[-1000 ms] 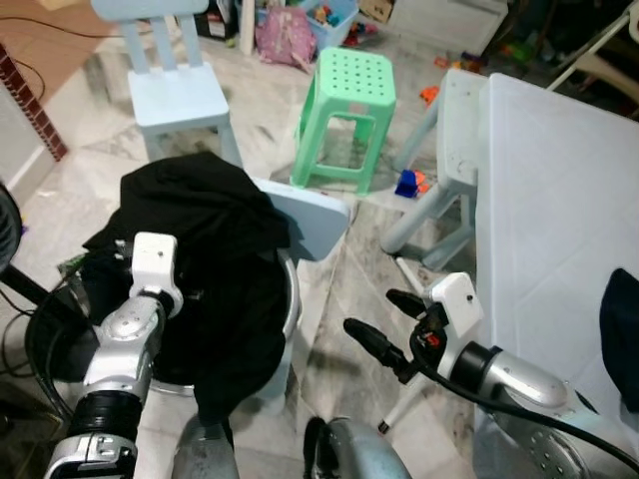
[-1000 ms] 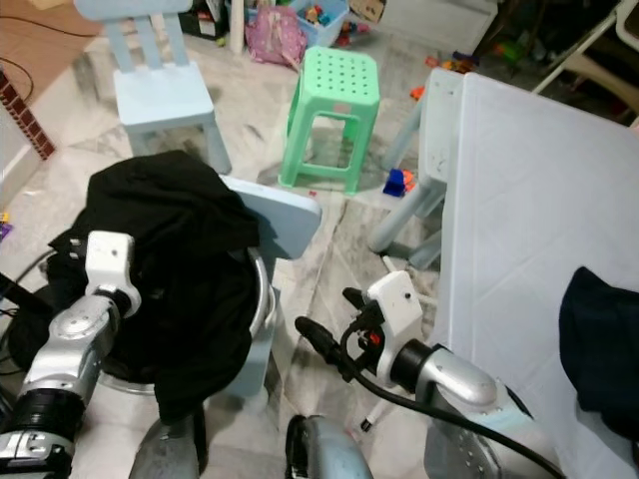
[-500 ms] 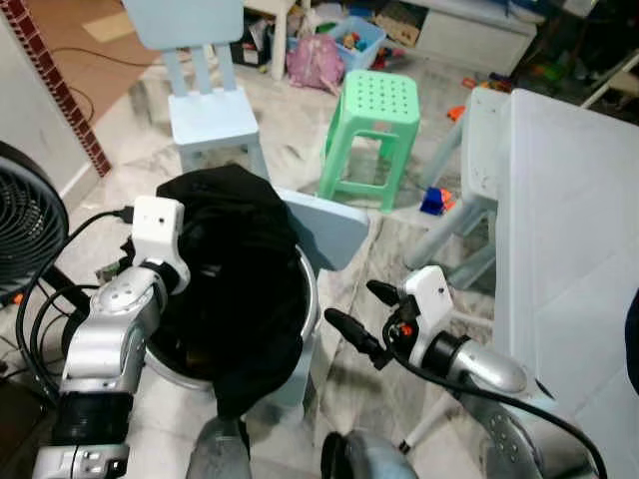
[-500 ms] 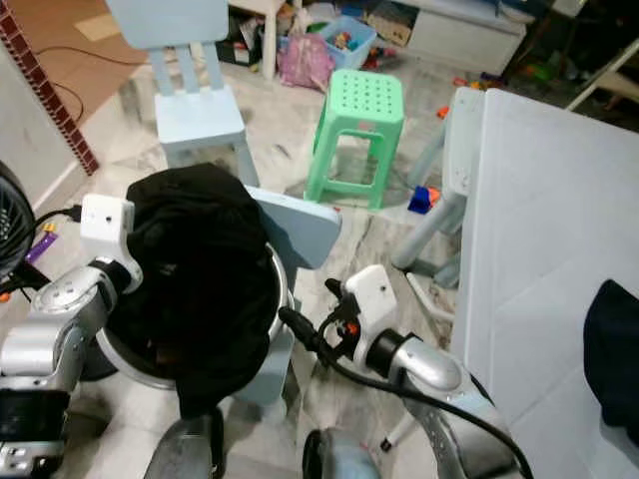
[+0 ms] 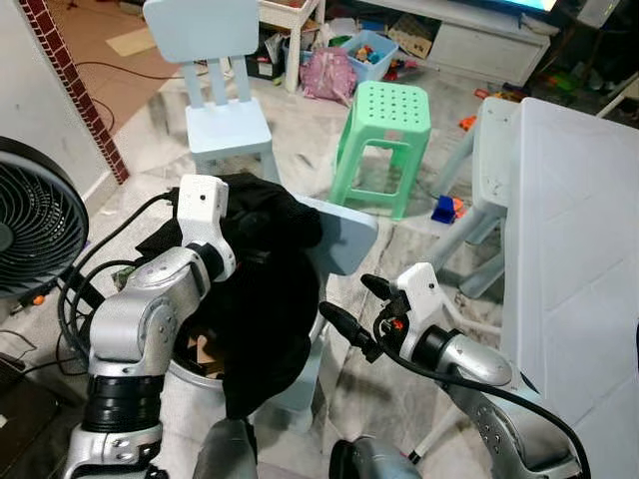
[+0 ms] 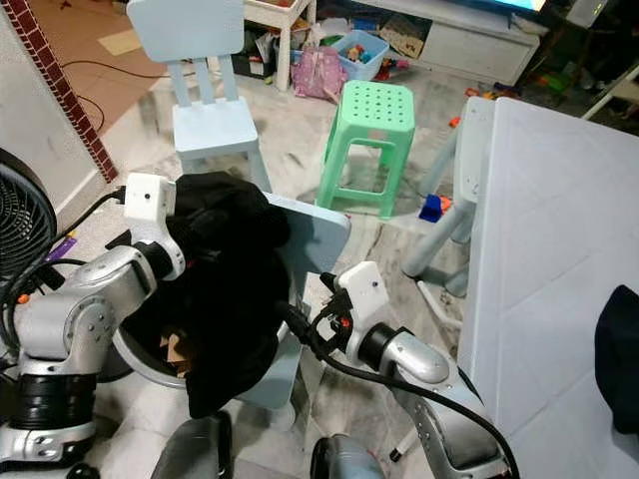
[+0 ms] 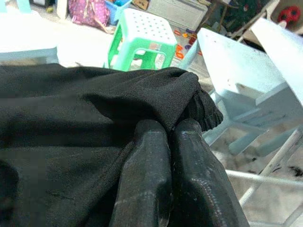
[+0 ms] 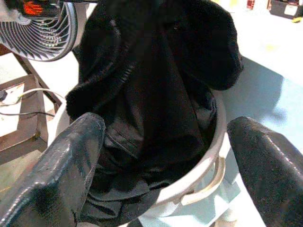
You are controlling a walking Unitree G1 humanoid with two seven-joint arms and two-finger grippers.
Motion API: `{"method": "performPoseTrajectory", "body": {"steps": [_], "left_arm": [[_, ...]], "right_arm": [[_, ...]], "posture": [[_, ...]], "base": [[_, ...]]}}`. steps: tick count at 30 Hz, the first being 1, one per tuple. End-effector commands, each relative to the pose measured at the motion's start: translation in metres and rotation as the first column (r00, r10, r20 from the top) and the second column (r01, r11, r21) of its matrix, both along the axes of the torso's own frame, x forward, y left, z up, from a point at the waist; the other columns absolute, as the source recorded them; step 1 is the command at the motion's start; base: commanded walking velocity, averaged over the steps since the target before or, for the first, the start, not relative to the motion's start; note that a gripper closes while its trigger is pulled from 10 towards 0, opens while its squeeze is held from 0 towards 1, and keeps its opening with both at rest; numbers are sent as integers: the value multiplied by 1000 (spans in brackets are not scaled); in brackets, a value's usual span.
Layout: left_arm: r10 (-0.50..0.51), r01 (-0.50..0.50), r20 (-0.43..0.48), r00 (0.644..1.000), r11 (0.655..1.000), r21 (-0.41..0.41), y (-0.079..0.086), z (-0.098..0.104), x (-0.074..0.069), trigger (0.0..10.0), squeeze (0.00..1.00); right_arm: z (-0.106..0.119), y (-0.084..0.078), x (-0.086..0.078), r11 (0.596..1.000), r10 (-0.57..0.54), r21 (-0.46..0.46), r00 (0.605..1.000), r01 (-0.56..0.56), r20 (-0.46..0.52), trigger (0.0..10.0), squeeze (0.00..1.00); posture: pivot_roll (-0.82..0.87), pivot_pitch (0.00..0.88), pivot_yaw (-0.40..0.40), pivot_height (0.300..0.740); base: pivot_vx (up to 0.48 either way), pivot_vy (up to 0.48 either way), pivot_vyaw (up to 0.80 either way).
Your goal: Hang hanger
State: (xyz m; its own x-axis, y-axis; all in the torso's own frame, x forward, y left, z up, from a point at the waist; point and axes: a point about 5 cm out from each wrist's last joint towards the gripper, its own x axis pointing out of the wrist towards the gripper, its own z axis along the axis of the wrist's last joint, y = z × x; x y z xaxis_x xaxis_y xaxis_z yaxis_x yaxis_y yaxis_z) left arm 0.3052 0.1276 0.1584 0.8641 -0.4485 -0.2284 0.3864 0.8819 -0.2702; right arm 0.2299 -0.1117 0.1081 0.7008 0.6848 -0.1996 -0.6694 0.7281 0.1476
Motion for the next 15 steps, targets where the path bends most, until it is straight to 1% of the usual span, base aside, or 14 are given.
{"method": "performPoseTrajectory", "body": {"steps": [1, 2, 3, 4, 5, 6, 7, 8, 10, 12, 13, 14, 15], "left_arm": [[-35, 35, -28, 999, 999, -5, -12, -1, 1, 0, 0], [-46, 47, -51, 998, 999, 22, -18, -7, 3, 0, 0], [-47, 49, -57, 997, 998, 36, -20, -9, 3, 0, 0], [-53, 57, -86, 995, 997, 43, -24, -17, 3, 549, 0], [-54, 58, -94, 994, 997, 41, -24, -19, 3, 549, 0], [-39, 44, -116, 993, 998, 41, -25, -25, 5, 4078, 0], [-20, 26, -144, 989, 999, 42, -26, -33, 6, 9216, 0], [-7, 14, -171, 985, 999, 43, -27, -40, 7, 10000, 0], [-4, 14, -198, 980, 999, 50, -30, -49, 6, 10000, 0], [-47, 64, -224, 973, 996, 68, -36, -58, 1, 10000, 0], [-47, 64, -224, 973, 996, 68, -36, -58, 1, 10000, 0], [-83, 111, -226, 971, 988, 111, -38, -63, -1, 10000, 1000], [-102, 135, -226, 969, 981, 136, -40, -66, -3, 10000, 1000]], "right_arm": [[-2, -2, 1, 1000, -4, -10, 1000, 4, 4, 10000, 0], [-2, -2, 1, 1000, -4, -13, 1000, 4, 9, 10000, 0], [-2, -2, 1, 1000, -4, -16, 1000, 4, 12, 10000, 0], [-2, -3, 2, 1000, -9, -24, 1000, 9, 17, 10000, 0], [-2, -3, 2, 1000, -10, -25, 1000, 10, 18, 10000, 0], [-2, -5, 3, 999, -21, -41, 1000, 21, 23, 10000, 0], [-3, -7, 4, 998, -33, -57, 999, 35, 30, 10000, 0], [-3, -8, 5, 997, -43, -67, 998, 46, 37, 10000, 0], [-3, -11, 7, 995, -62, -78, 997, 65, 49, 10000, 0], [-2, -13, 10, 991, -95, -87, 993, 101, 65, 10000, 0], [-2, -13, 10, 991, -95, -87, 993, 101, 65, 10000, 0], [-2, -15, 11, 988, -113, -95, 991, 119, 71, 10000, 0], [-3, -16, 12, 986, -123, -100, 990, 130, 73, 10000, 0]], "posture": [[40, 88, -56, 740], [35, 87, -56, 740], [35, 87, -56, 740], [33, 89, -55, 740], [33, 89, -55, 740], [30, 88, -56, 740], [30, 88, -56, 740], [26, 89, -55, 740], [26, 89, -55, 740], [21, 91, -54, 740], [21, 91, -54, 740], [21, 91, -54, 740], [21, 91, -54, 740]], "base": [[0, 0, 0], [0, 0, 0], [0, 0, 0], [0, 0, 0], [0, 0, 0], [0, 0, 0], [0, 0, 0], [0, 0, 0], [0, 0, 0], [0, 0, 0], [0, 0, 0], [0, 0, 0], [0, 0, 0]]}}
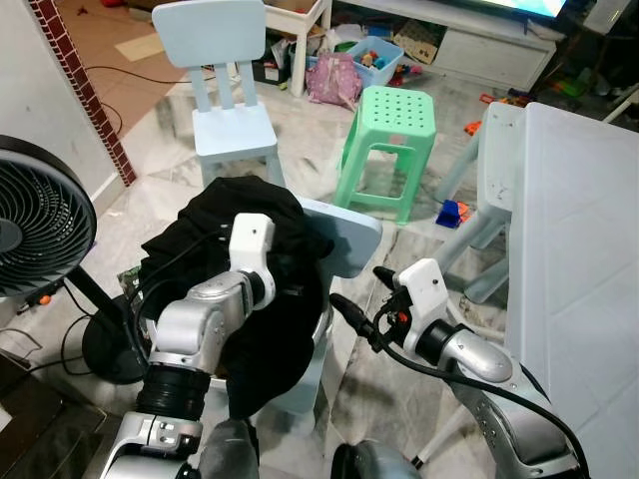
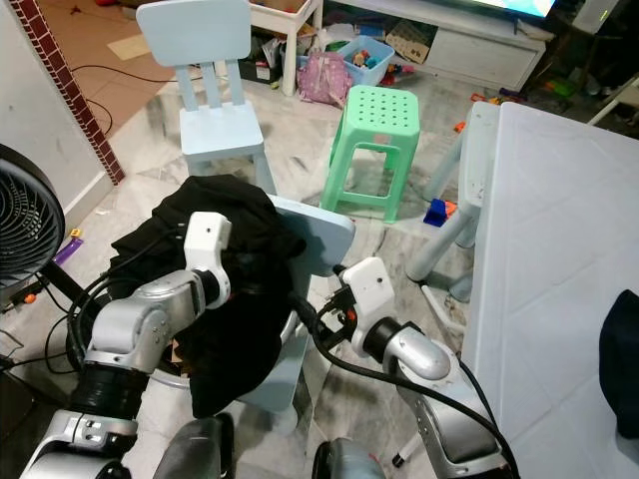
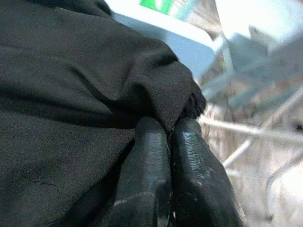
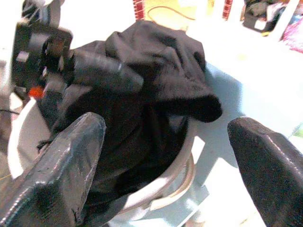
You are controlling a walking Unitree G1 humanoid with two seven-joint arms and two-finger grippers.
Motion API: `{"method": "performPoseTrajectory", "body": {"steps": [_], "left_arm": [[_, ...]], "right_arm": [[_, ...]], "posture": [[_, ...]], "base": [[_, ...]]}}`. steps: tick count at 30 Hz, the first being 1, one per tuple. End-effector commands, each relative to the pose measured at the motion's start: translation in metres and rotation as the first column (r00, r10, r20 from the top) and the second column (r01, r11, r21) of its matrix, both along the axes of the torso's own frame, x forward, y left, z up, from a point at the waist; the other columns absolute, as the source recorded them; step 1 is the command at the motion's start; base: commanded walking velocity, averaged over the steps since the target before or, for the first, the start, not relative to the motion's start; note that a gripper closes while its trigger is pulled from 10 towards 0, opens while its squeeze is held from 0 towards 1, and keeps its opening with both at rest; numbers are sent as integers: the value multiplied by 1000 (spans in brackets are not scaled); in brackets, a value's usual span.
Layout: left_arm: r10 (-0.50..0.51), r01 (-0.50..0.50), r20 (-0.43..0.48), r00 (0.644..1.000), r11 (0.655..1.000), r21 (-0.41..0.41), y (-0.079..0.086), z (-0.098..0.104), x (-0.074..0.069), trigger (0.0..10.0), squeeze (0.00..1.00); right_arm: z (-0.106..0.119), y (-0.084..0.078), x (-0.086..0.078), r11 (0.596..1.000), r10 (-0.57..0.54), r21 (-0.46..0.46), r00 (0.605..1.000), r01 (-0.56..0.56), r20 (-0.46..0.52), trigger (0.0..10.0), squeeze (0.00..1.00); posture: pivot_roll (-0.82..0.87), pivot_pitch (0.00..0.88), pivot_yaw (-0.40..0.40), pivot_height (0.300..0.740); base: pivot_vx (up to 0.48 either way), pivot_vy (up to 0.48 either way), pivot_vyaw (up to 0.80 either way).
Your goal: Hang hanger
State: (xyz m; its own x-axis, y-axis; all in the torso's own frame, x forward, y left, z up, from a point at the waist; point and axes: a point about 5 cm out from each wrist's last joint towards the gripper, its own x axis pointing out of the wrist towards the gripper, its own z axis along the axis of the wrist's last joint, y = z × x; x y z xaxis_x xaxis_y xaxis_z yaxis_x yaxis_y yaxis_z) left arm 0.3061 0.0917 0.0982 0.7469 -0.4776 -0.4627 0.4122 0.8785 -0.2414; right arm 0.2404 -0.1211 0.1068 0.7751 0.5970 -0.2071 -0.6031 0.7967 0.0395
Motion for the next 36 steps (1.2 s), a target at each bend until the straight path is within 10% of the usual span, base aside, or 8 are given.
{"method": "performPoseTrajectory", "body": {"steps": [1, 13, 21, 36], "left_arm": [[-42, 41, 2, 999, 999, 30, -4, -5, -4, 10000, 1000], [-260, 99, 367, 893, 910, 404, 3, 25, -7, 10000, 1000], [-224, 12, 530, 818, 928, 374, 27, 41, -37, 10000, 1000], [-30, -116, 424, 905, 943, 312, 86, -14, -83, 10000, 1000]], "right_arm": [[-2, -7, 2, 999, -36, -17, 999, 36, 3, 10000, 0], [-4, -3, 2, 998, -65, -10, 998, 66, 15, 10000, 0], [-5, -3, 6, 997, -81, -9, 997, 81, 18, 10000, 0], [-7, -8, 11, 993, -112, -34, 993, 113, 18, 10000, 0]], "posture": [[21, 93, -51, 740], [36, 92, -46, 740], [60, 89, -42, 740], [67, 93, -74, 740]], "base": [[0, 0, 0], [0, 0, 0], [0, 0, 0], [0, 0, 0]]}}
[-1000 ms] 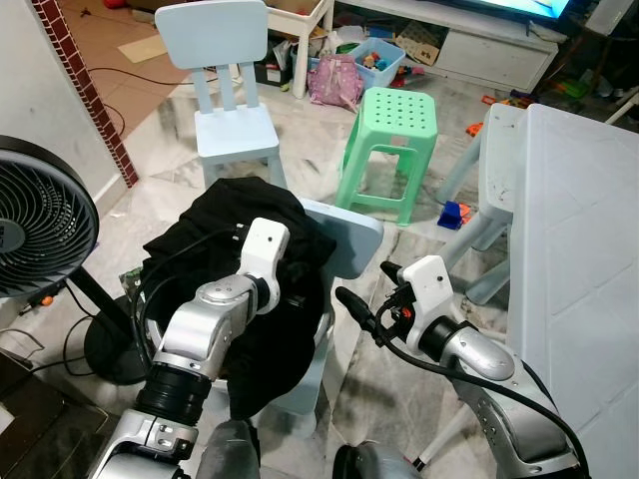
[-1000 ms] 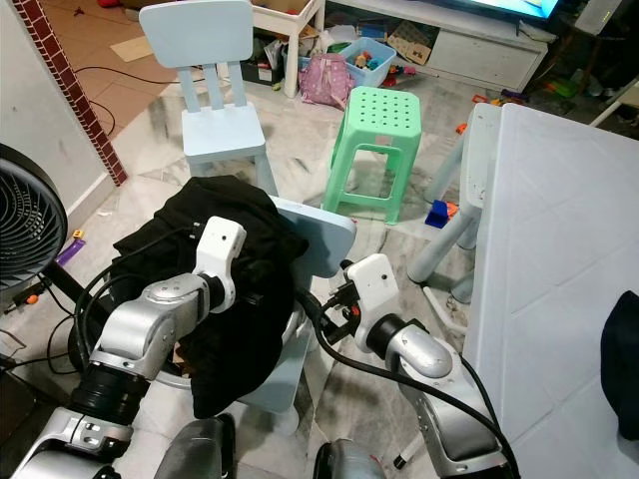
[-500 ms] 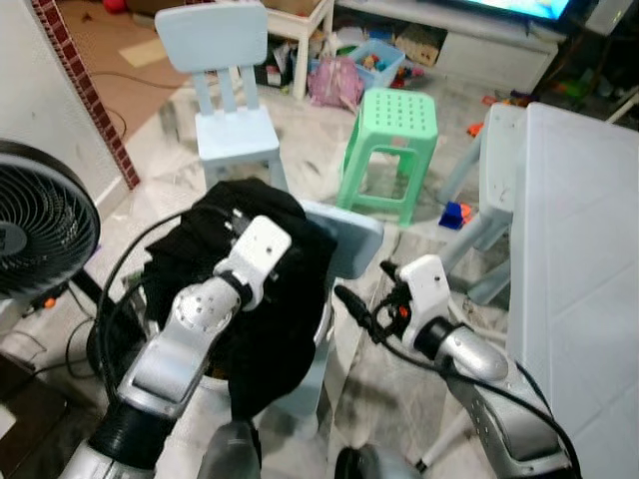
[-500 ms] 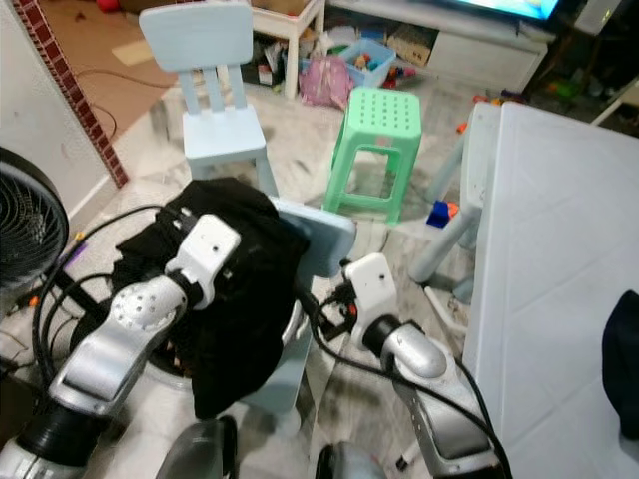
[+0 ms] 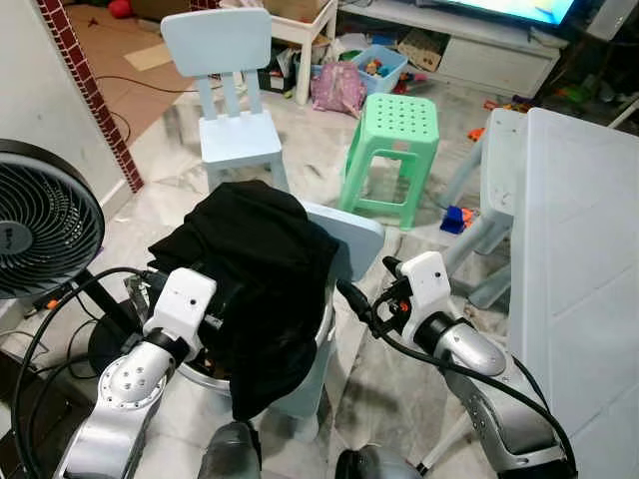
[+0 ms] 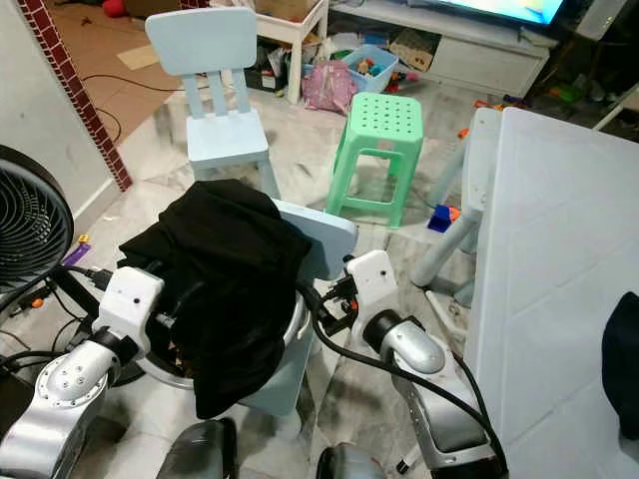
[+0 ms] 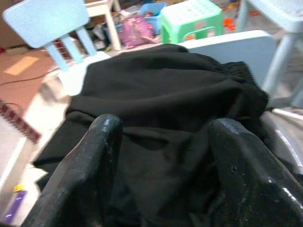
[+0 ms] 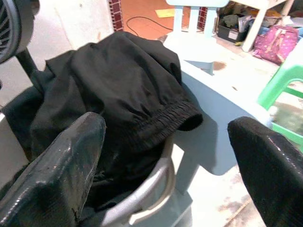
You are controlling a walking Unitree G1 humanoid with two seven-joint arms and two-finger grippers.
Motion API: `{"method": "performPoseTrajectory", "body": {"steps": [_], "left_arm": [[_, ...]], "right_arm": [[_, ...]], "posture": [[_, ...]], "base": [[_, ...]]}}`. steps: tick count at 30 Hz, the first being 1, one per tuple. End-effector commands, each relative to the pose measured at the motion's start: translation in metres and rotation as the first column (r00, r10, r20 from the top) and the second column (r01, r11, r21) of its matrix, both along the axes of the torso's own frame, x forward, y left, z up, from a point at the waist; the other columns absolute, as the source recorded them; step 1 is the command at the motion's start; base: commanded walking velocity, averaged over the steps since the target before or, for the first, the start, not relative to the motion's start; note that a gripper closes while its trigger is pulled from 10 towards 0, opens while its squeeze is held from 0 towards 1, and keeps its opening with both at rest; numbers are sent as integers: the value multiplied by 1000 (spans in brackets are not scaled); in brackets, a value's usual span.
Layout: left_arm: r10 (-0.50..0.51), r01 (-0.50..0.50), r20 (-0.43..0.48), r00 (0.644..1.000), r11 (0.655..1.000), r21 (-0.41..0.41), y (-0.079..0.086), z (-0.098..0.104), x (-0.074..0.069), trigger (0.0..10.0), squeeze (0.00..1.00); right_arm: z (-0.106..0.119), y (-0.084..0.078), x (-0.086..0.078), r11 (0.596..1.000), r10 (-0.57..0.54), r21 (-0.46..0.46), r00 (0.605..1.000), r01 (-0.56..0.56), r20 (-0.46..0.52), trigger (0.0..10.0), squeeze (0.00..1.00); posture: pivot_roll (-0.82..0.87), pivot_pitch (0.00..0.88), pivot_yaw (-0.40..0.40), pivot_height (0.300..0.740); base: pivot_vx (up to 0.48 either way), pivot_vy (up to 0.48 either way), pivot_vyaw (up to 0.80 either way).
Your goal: Hang hanger
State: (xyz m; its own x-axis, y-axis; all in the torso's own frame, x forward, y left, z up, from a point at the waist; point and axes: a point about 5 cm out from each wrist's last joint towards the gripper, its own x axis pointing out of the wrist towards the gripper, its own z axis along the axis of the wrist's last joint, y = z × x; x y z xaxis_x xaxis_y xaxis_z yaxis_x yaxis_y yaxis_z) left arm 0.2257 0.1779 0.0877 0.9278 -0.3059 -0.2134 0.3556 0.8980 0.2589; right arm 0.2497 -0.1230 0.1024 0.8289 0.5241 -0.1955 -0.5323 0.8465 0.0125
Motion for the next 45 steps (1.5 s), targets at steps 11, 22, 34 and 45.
{"method": "performPoseTrajectory", "body": {"steps": [11, 22, 34, 45], "left_arm": [[-108, 87, -173, 979, 989, -122, 7, -40, -26, 10000, 1000], [-190, 157, -276, 942, 978, -137, 13, -64, -26, 10000, 482], [-246, 226, -286, 926, 969, -104, 14, -80, -8, 8157, 0], [-291, 301, -314, 904, 953, -16, 33, -88, -21, 10000, 0]], "right_arm": [[-2, -11, -3, 999, -12, -47, 999, 11, -31, 10000, 0], [-1, -21, -11, 997, -11, -82, 998, 6, -69, 10000, 0], [4, -32, -21, 993, -11, -116, 995, 0, -97, 10000, 0], [4, -27, -24, 994, 7, -111, 993, -21, -120, 10000, 0]], "posture": [[39, 127, -112, 740], [-11, 162, -137, 740], [-88, 181, -150, 740], [-78, 194, -150, 740]], "base": [[0, 0, 0], [0, 0, 0], [0, 0, 0], [0, 0, 0]]}}
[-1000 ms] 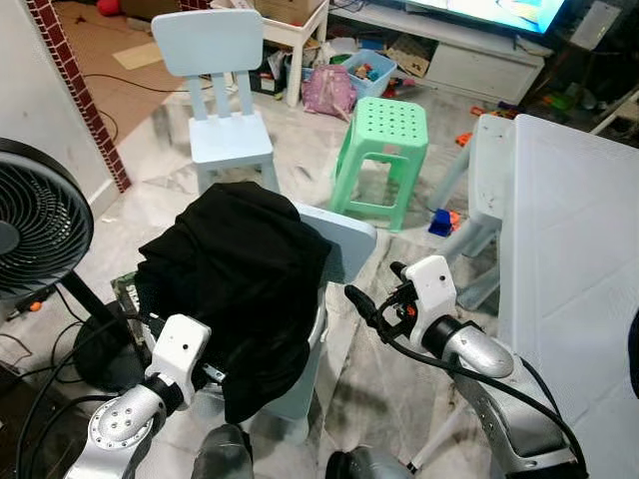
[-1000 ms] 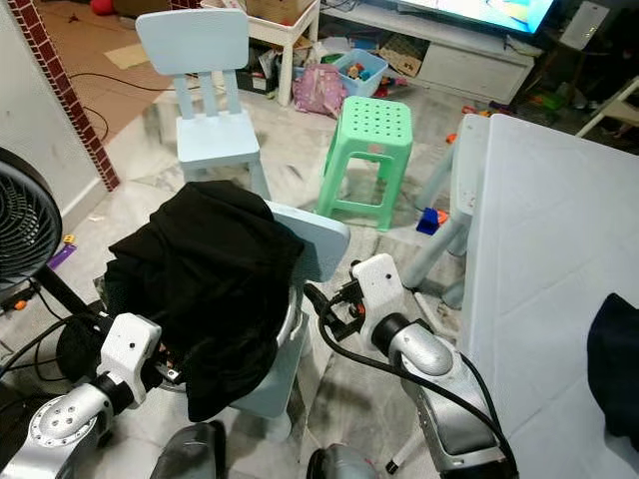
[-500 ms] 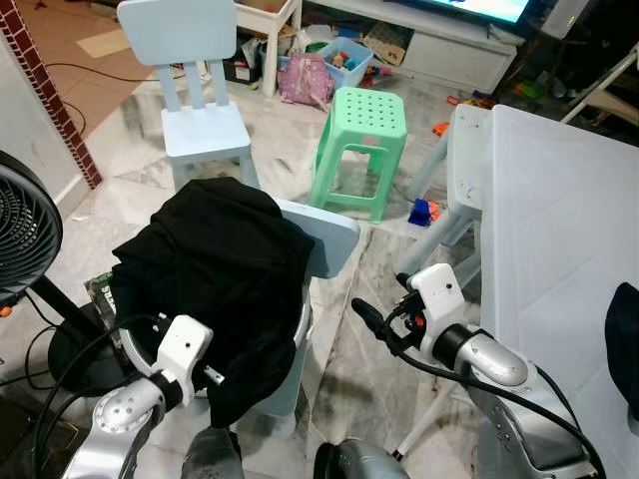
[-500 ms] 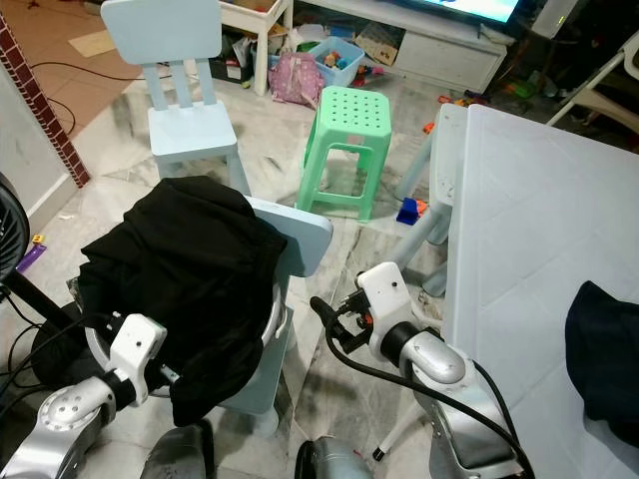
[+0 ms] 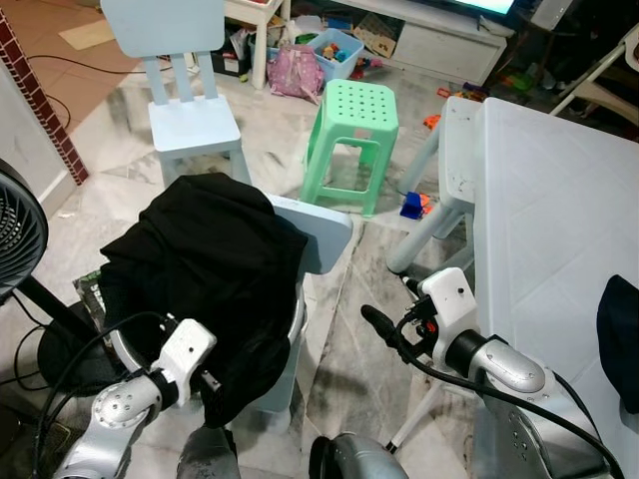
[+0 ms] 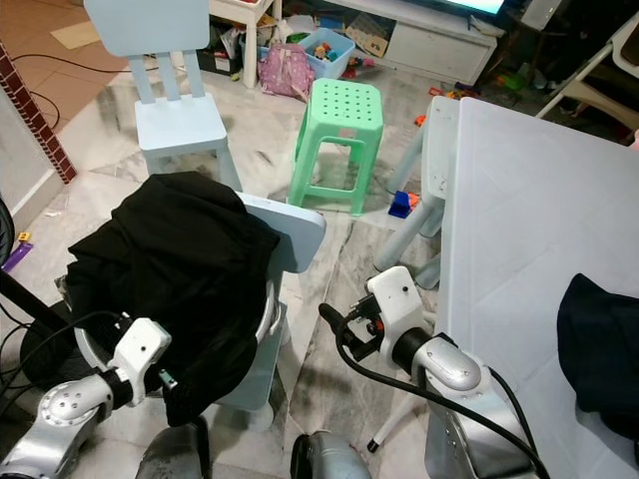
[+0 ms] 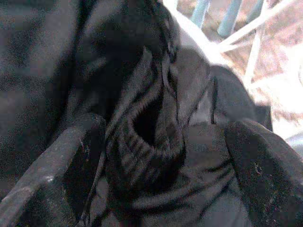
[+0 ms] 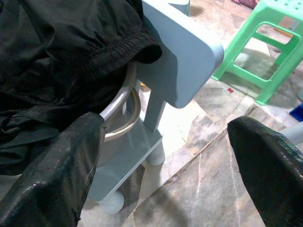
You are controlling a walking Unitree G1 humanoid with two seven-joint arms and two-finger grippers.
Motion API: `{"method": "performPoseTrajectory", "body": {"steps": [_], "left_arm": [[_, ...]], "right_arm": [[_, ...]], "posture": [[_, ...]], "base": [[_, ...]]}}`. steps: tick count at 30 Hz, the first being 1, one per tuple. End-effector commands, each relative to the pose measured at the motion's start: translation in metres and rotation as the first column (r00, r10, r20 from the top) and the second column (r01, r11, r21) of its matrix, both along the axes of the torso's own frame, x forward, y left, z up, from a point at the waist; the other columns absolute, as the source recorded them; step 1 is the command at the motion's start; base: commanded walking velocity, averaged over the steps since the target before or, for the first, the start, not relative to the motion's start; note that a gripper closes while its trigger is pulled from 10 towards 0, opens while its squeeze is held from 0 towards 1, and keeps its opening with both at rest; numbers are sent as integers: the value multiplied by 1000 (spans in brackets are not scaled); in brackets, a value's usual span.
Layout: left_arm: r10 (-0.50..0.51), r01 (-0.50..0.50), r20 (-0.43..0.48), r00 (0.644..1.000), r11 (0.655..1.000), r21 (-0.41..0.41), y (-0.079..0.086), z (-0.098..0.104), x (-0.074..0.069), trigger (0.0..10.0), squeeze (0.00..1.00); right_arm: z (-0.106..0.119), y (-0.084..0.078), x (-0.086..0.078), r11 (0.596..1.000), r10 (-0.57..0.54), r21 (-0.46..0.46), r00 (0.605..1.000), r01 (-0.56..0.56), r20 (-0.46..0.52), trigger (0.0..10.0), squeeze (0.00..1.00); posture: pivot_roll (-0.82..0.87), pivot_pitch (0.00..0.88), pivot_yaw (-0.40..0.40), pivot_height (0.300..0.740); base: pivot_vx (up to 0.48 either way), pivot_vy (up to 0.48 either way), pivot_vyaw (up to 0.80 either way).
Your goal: Hang hanger
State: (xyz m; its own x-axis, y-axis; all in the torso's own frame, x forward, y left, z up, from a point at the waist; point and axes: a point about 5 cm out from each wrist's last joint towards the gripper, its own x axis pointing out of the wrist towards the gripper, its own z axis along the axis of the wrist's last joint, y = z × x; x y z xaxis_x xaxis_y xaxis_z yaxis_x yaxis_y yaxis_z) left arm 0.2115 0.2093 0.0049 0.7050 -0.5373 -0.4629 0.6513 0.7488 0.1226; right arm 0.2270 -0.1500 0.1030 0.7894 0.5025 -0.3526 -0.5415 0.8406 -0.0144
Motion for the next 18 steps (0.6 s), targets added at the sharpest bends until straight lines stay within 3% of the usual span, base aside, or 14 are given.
{"method": "performPoseTrajectory", "body": {"steps": [1, 3, 4, 5, 6, 18], "left_arm": [[-20, 21, -24, 999, 1000, 21, 3, -6, -7, 10000, 0], [-13, 13, -19, 1000, 999, 35, 6, -7, -6, 9490, 0], [-10, 11, -18, 1000, 999, 42, 8, -7, -6, 7137, 0], [-11, 11, -18, 1000, 999, 50, 10, -8, -7, 3176, 0], [-14, 15, -21, 1000, 998, 54, 12, -9, -7, 0, 0], [-16, 16, 0, 1000, 996, 90, 18, -10, -2, 0, 0]], "right_arm": [[3, 0, -2, 1000, 5, 0, 1000, -5, 4, 10000, 0], [3, 1, -2, 1000, 6, 0, 1000, -6, 2, 10000, 0], [3, 0, -2, 1000, 6, 0, 1000, -6, 2, 10000, 0], [3, -1, -2, 1000, 4, -1, 1000, -4, 1, 10000, 0], [3, -2, -1, 1000, 1, -2, 1000, -1, 0, 10000, 0], [3, 1, 0, 1000, 2, 0, 1000, -2, 2, 10000, 0]], "posture": [[-78, 194, -150, 740], [-79, 192, -148, 740], [-79, 192, -148, 740], [-79, 191, -147, 740], [-78, 191, -146, 740], [-74, 185, -144, 740]], "base": [[0, 0, 0], [0, 0, 0], [0, 0, 0], [0, 0, 0], [0, 0, 0], [0, 0, 0]]}}
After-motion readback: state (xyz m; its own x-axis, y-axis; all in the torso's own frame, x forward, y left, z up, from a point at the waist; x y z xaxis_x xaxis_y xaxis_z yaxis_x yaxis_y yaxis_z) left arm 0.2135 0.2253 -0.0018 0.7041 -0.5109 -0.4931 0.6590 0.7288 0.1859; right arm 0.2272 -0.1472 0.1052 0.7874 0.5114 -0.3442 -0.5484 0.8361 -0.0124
